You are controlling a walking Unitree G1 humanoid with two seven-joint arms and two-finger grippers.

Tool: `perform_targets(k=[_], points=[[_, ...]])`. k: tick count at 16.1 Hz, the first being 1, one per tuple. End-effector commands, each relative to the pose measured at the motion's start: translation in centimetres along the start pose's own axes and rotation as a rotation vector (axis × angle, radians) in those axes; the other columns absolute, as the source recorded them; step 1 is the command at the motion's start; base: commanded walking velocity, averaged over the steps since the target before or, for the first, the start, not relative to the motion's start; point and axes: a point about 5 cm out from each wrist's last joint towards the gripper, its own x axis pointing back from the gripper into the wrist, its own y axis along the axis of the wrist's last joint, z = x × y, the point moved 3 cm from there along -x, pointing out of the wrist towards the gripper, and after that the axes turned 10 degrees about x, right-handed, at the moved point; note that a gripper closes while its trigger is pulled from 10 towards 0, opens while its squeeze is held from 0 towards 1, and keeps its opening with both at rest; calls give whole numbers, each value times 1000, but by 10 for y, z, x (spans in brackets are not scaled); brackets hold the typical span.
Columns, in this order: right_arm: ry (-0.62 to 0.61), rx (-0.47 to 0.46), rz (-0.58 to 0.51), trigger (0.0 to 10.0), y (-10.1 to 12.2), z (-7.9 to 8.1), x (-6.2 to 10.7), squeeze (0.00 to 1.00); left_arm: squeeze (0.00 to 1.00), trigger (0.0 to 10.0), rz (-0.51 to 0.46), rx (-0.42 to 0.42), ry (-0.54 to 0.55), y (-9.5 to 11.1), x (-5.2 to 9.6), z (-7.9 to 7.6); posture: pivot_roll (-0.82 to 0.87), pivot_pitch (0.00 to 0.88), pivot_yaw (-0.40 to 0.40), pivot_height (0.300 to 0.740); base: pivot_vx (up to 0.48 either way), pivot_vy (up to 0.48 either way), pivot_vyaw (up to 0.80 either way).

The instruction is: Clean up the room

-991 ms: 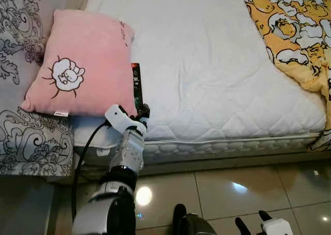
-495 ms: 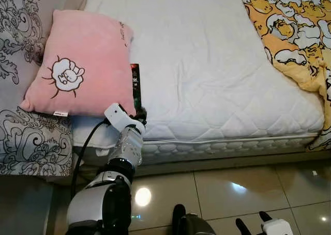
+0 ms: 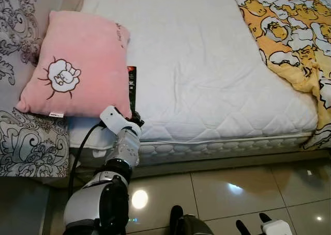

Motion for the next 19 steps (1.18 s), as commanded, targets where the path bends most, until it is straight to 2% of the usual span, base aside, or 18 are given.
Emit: perform_targets(k=[1, 4, 5, 8, 10, 12, 13, 14, 15, 16, 17, 18, 19], points=[[-5, 16, 49, 10000, -12, -5, 8, 0, 0, 0, 21, -2, -3, -7, 2, 5, -103, 303, -151, 740, 0, 0, 0], [-10, 17, 63, 10000, -19, -6, 5, 0, 0, 0, 105, -96, -169, -40, 15, -20, -64, 281, -127, 740, 0, 0, 0], [-11, 17, 65, 10000, -19, -6, 4, 0, 0, 0, 112, -103, -190, -43, 17, -23, -64, 281, -127, 740, 0, 0, 0], [-22, 7, 47, 10000, -16, -3, -7, 0, 0, 0, 174, -162, -352, -66, 38, -52, -29, 254, -102, 740, 0, 0, 0], [-19, 4, 35, 10000, -15, 1, -14, 0, 0, 0, 188, -207, -379, -73, 40, -61, -24, 239, -91, 740, 0, 0, 0], [-30, 0, 18, 10000, -11, 3, -20, 0, 0, 0, 153, -265, -399, -66, 39, -68, -31, 216, -79, 740, 0, 0, 0], [-46, -8, -1, 10000, -7, 1, -23, 0, 0, 4314, 84, -338, -467, -55, 47, -78, -30, 201, -72, 740, 0, 0, 0], [-54, -8, -8, 10000, -6, 0, -25, 0, 0, 10000, 26, -475, -575, -52, 61, -89, -29, 194, -65, 740, 0, 0, 0], [-56, -7, -8, 10000, -6, -1, -25, 0, 0, 10000, 14, -506, -605, -52, 65, -92, -29, 194, -65, 740, 0, 0, 0], [-63, -8, -1, 10000, -10, -3, -25, 0, 0, 10000, -42, -625, -689, -55, 77, -101, -27, 194, -65, 740, 0, 0, 0], [-64, -7, -1, 10000, -10, -3, -25, 0, 0, 10000, -75, -684, -715, -55, 81, -105, -19, 205, -70, 740, 0, 0, 0], [-62, -6, -1, 10000, -10, -2, -25, 0, 0, 10000, -137, -812, -724, -56, 81, -108, -14, 211, -73, 740, 0, 0, 0], [-58, -7, -4, 10000, -9, 0, -27, 0, 0, 10000, -170, -945, -688, -59, 72, -106, -13, 217, -76, 740, 0, 0, 0]])
